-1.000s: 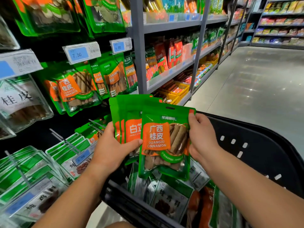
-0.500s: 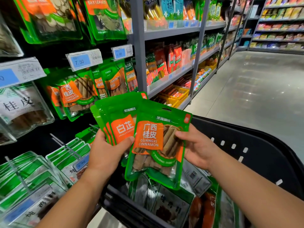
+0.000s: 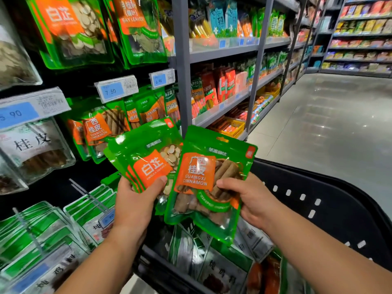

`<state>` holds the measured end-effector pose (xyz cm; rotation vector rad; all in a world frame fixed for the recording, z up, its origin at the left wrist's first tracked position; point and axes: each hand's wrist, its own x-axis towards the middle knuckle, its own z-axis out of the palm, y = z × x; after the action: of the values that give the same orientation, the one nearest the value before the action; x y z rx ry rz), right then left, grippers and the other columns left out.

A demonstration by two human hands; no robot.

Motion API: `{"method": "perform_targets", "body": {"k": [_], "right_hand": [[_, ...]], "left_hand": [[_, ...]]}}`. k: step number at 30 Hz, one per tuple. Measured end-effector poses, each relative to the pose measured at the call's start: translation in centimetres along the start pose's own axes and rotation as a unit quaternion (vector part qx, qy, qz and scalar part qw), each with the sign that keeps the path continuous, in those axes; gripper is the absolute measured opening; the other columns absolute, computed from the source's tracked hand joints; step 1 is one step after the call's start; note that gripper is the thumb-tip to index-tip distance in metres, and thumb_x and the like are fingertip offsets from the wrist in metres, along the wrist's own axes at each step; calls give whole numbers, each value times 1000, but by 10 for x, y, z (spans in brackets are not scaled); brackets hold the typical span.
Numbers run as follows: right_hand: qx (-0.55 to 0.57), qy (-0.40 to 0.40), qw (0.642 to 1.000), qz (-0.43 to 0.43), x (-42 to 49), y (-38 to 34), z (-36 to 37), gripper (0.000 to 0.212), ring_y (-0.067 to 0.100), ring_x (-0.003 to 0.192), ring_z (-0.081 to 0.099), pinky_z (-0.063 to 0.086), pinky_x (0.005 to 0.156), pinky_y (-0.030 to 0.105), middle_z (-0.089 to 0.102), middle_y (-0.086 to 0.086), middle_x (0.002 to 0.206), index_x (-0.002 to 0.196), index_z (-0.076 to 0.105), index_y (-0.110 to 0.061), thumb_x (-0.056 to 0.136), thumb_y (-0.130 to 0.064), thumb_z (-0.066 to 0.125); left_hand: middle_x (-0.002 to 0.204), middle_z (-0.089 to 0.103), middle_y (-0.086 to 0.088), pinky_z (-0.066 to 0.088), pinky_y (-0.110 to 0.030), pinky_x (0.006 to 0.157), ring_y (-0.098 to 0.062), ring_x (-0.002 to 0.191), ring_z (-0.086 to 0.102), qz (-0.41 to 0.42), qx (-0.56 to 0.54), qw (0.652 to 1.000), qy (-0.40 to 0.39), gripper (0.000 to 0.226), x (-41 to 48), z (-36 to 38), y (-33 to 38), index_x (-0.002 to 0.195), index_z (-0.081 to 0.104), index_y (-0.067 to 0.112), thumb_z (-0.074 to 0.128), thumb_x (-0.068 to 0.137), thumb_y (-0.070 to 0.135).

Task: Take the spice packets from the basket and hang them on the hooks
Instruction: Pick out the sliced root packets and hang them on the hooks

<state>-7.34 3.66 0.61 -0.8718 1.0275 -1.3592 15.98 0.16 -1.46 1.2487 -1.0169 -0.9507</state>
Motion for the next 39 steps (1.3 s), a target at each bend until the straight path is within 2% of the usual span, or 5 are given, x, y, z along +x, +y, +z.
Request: {"method": "perform_targets", "body": {"k": [10, 12, 27, 33, 39], "right_hand": [[11, 81, 997, -6, -16, -39, -6, 27, 46, 110, 69, 51, 99, 66, 74, 25, 112, 117, 67, -6, 91, 1, 66], [10, 82, 997, -11, -22, -47, -5, 25, 44, 109, 70, 52, 99, 64, 74, 23, 112, 118, 67, -7, 94, -1, 63], [-68, 48, 994, -76, -36, -59, 48, 14, 32, 86, 73, 57, 89, 47, 77, 20, 96, 102, 74, -3, 91, -3, 66], [-104, 38, 990, -86, -27, -40, 77, 15, 21, 69, 69, 53, 70, 34, 73, 11, 75, 84, 74, -7, 71, -14, 74], [-153, 20, 984, -92, -16, -24, 103, 20, 9, 59, 68, 53, 54, 18, 75, 4, 70, 80, 76, -6, 86, 8, 64]], "left_hand": [[102, 76, -7, 59, -38, 81, -23, 88, 74, 15, 1, 1000, -8, 47, 2, -21, 38, 116, 63, 12, 88, 77, 17], [100, 74, -8, 55, -28, 66, -16, 79, 72, 30, 5, 999, -16, 38, 0, -28, 49, 115, 62, 10, 83, 83, 11], [95, 75, 1, 46, -31, 67, -19, 83, 70, 59, 101, 993, -4, 35, -37, -119, 96, 106, 64, 24, 86, 79, 19], [96, 77, 0, 52, -38, 74, -22, 82, 74, 38, 113, 993, 19, 43, -41, -153, 88, 108, 66, 26, 90, 74, 19], [93, 78, 7, 53, -37, 75, -18, 84, 74, 23, 122, 992, 30, 45, -42, -174, 87, 108, 65, 32, 91, 71, 24]]}}
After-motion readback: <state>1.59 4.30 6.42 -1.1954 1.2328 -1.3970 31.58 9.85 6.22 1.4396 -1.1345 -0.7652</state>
